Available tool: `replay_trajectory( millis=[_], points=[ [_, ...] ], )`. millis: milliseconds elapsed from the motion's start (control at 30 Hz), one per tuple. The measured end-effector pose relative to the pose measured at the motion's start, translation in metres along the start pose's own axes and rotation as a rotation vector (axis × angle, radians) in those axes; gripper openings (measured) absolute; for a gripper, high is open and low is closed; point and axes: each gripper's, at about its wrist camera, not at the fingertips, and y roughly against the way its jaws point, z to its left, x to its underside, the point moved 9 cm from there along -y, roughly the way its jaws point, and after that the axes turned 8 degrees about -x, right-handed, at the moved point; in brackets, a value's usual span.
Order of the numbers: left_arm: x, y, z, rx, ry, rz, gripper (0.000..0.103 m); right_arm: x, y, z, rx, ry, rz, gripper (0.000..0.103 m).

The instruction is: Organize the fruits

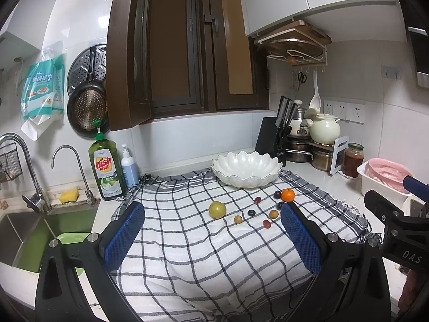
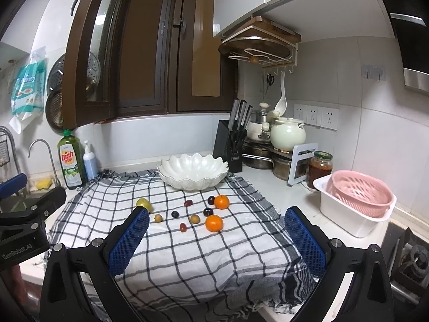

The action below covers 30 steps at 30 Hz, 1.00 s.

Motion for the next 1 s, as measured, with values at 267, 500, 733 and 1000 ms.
replay_trajectory(
  millis=[267,500,733,1000],
  points=[
    [-0.0015,0.0029,-0.0018,0.000,0.001,-0.005,0.103,-0.0019,0.0040,0.0009,0.005,0.009,-0.016,0.103],
    [-0.0028,0.0049,-0.0039,0.000,0.001,-0.007,0.103,-0.0024,0.0043,0.0011,0.005,0.009,-0.020,0.103],
    [-0.0036,0.0046,-0.0036,0.009,0.007,0.001,0.103,-0.0023,0.0045,0.0012,0.007,0.010,-0.021,0.103],
    [-0.0026,0.0045,-0.0035,0.011,0.007,0.002,0.103,-0.0022,0.0049,0.0010,0.005,0.009,-0.020,0.103]
  ],
)
